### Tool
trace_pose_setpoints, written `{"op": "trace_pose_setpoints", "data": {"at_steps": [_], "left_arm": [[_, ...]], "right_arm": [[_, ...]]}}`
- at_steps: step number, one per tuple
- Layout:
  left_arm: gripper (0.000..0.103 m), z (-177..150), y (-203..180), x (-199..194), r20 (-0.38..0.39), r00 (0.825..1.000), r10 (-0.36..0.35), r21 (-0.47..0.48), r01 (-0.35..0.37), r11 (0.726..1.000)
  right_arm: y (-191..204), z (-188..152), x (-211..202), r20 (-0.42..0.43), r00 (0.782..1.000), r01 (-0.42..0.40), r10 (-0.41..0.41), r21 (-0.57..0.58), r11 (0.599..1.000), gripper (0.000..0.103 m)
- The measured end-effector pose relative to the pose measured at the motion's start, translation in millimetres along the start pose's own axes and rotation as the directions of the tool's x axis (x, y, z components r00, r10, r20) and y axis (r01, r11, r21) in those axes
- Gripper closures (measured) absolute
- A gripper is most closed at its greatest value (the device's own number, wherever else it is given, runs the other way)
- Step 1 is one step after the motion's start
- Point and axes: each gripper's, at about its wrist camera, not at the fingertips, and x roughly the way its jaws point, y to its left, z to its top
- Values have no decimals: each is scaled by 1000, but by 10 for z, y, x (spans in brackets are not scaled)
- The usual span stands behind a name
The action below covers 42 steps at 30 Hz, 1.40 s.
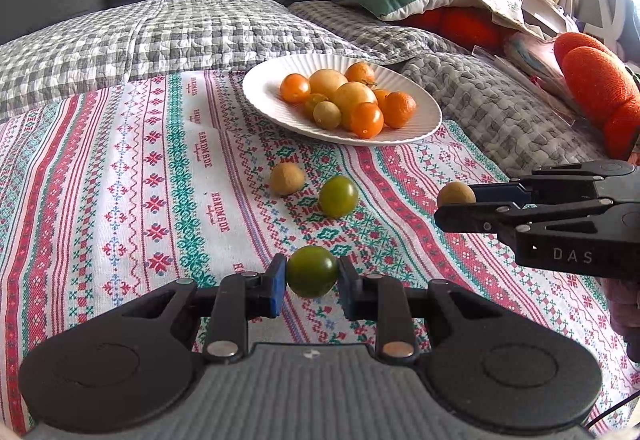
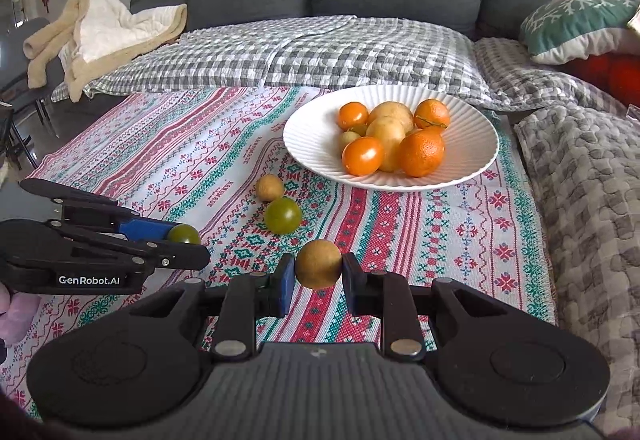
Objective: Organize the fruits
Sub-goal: 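Carry the green tomato and tan fruit onto the white plate and open both tools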
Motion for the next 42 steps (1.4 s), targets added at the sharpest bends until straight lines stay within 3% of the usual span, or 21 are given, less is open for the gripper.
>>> {"op": "trace_pose_setpoints", "data": {"at_steps": [8, 19, 28, 36, 42], "left_arm": [[84, 190, -36, 34, 44, 999, -26, -5, 26, 1000], [84, 563, -189, 187, 109, 992, -59, 56, 53, 997], [84, 753, -150, 333, 140, 986, -88, 0, 89, 996], [84, 828, -183, 453, 167, 985, -50, 30, 46, 999], [84, 965, -133, 640, 160, 987, -11, -13, 13, 1000]], "right_arm": [[-303, 158, -110, 86, 996, -2, -4, 73, 997, 81], [-588, 283, 9, 125, 992, 0, -23, 186, 983, 81], [-780, 355, 107, 141, 988, 28, -64, 240, 970, 81], [-965, 439, 232, 146, 987, 21, -67, 299, 954, 81], [-1082, 530, 397, 144, 986, 24, -79, 351, 936, 81]]}}
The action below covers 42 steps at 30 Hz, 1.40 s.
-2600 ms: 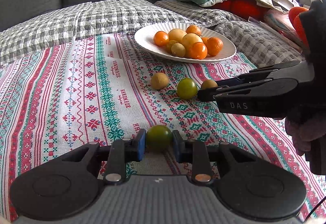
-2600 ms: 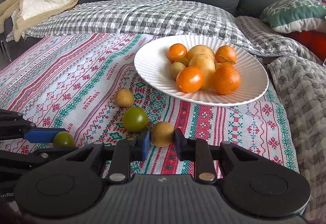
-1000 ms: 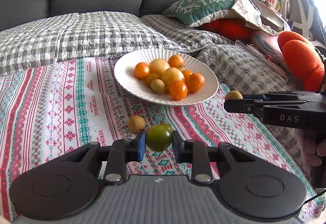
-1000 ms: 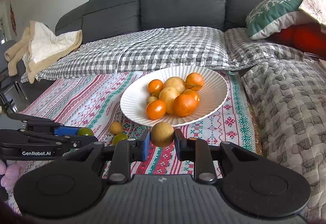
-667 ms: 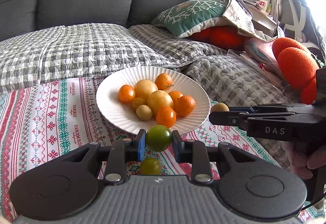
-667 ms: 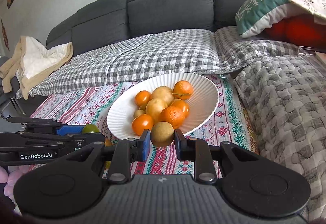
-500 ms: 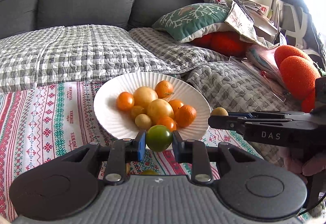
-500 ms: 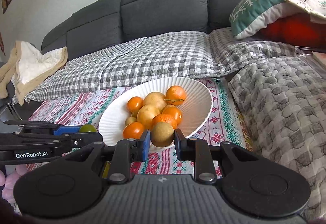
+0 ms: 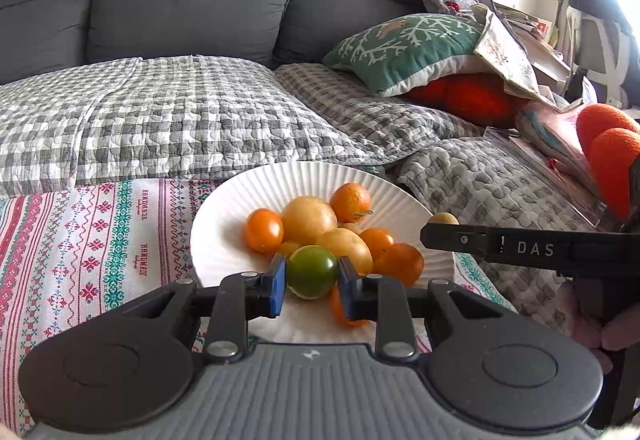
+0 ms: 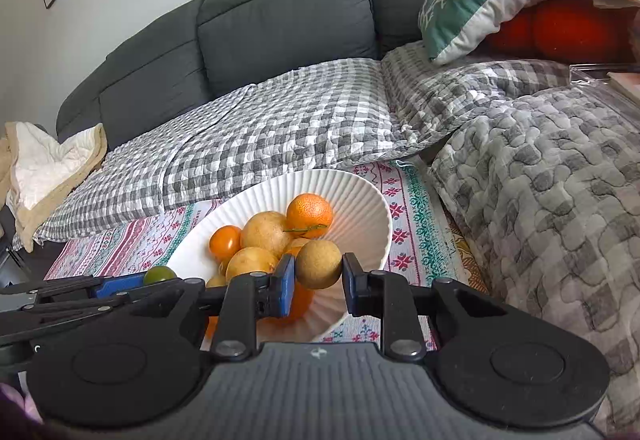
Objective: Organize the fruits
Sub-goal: 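Carry the green tomato and tan fruit onto the white plate and open both tools, then withdraw both tools from the plate toward the last two fruits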
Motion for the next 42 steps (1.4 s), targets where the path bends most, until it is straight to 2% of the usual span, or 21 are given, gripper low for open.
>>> {"op": "trace_pose_setpoints", "data": {"at_steps": [5, 10, 16, 20, 23, 25, 28, 37, 42], "left_arm": [[84, 40, 70, 155, -28, 999, 42, -37, -43, 998], [84, 81, 129, 250, -44, 995, 88, -71, -90, 993], [83, 60, 169, 335, -59, 991, 124, -80, -129, 988], [81, 47, 161, 338, -54, 990, 128, -63, -132, 989], [73, 55, 137, 325, -55, 989, 140, -51, -143, 988], [59, 64, 136, 283, -55, 989, 141, -46, -143, 989], [48, 70, 135, 189, -50, 988, 147, -35, -149, 988], [29, 75, 117, -101, -60, 984, 166, -17, -168, 986], [23, 75, 117, -298, -55, 983, 175, -3, -176, 984]], "right_arm": [[-37, 114, 140, 14, 999, 41, -41, 6, 999, 81], [-98, 129, 268, 0, 999, 43, -43, 33, 999, 81], [33, 101, 323, -8, 998, 64, -65, -38, 997, 80], [61, 93, 280, -7, 997, 73, -73, -60, 996, 75], [51, 110, 222, -8, 996, 86, -87, -56, 995, 71], [58, 114, 166, -9, 995, 95, -96, -62, 994, 69], [85, 106, 73, -8, 992, 128, -129, -99, 987, 61], [203, 119, -210, -35, 981, 183, -190, -136, 974, 48], [300, 103, -373, -27, 978, 199, -206, -167, 966, 33]]}}
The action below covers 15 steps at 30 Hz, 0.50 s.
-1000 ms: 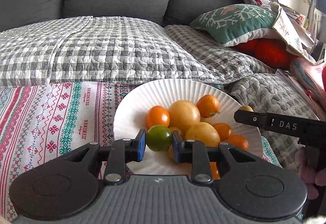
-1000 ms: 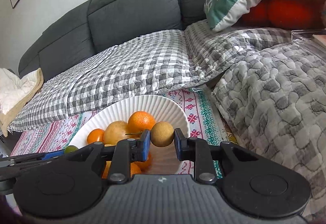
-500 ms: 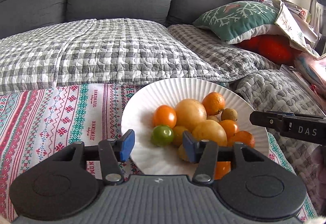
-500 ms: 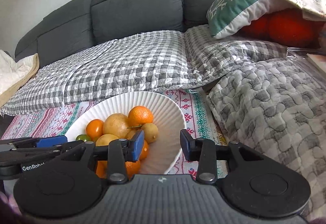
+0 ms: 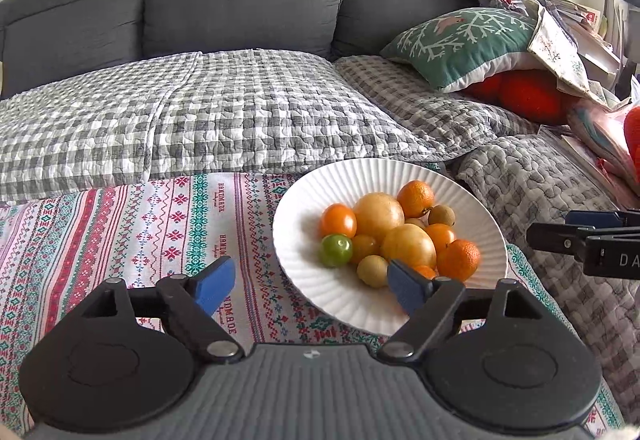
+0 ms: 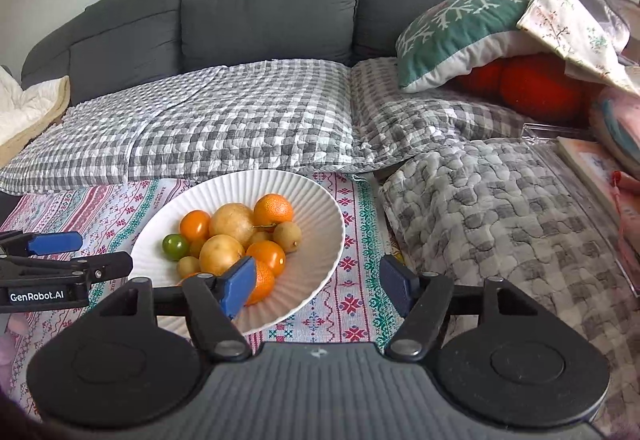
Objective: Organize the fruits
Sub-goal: 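Withdraw both tools from the plate toward the last two fruits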
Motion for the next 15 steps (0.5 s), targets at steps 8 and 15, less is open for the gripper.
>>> {"op": "trace_pose_setpoints", "data": {"at_steps": [8, 15], "left_arm": [[18, -116, 75, -217, -49, 999, 17, 11, -17, 1000], [8, -191, 143, -400, -67, 997, 25, 6, -25, 1000]], "right_arm": [[116, -37, -250, 8, 1000, 23, -23, 1, 1000, 18], [264, -113, -379, 7, 1000, 24, -24, -10, 1000, 6]]}}
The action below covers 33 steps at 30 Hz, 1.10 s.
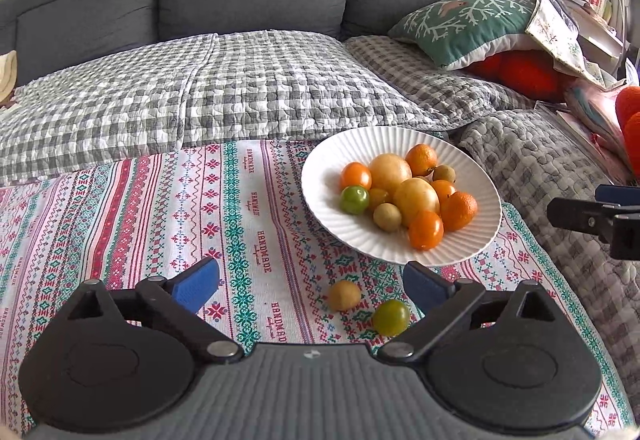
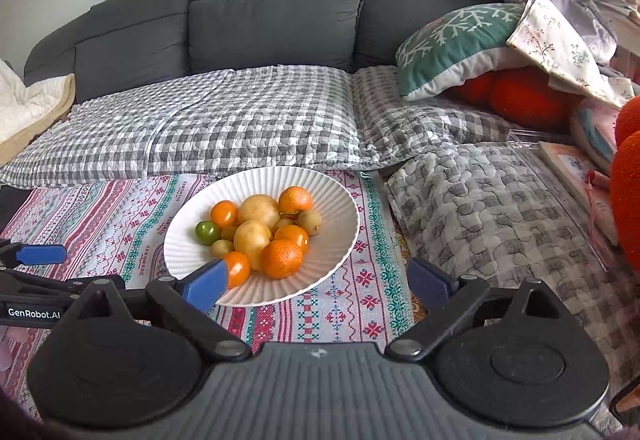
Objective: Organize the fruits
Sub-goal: 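Withdraw both tools from the plate toward the last two fruits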
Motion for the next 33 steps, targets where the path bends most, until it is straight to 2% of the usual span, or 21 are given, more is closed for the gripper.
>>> {"op": "trace_pose_setpoints", "data": {"at_steps": [6, 10, 17, 21, 26, 33], "left_arm": [[6, -103, 13, -39, -14, 1000, 10, 7, -10, 1000], [6, -203, 10, -12, -18, 1000, 20, 37, -20, 999], [6, -356, -7, 115, -31, 999, 44, 117, -40, 992], [6, -443, -32, 252, -37, 997, 71, 175, -63, 983], [6, -459, -60, 413, -18, 996, 84, 196, -79, 977], [19, -423, -51, 576, -8, 997, 80, 174, -77, 982]], "right_arm": [[80, -139, -26, -4, 1000, 1, -1, 3, 1000, 1], [108, -277, 23, -19, 1000, -12, 12, 8, 1000, 1], [302, -433, 72, -39, 998, -45, 40, -112, 993, 0], [401, -524, 150, -84, 994, -77, 65, -149, 986, 0], [465, -625, 253, -133, 989, -86, 61, -190, 978, 0], [411, -725, 356, -172, 983, -81, 55, -144, 986, 1]]}}
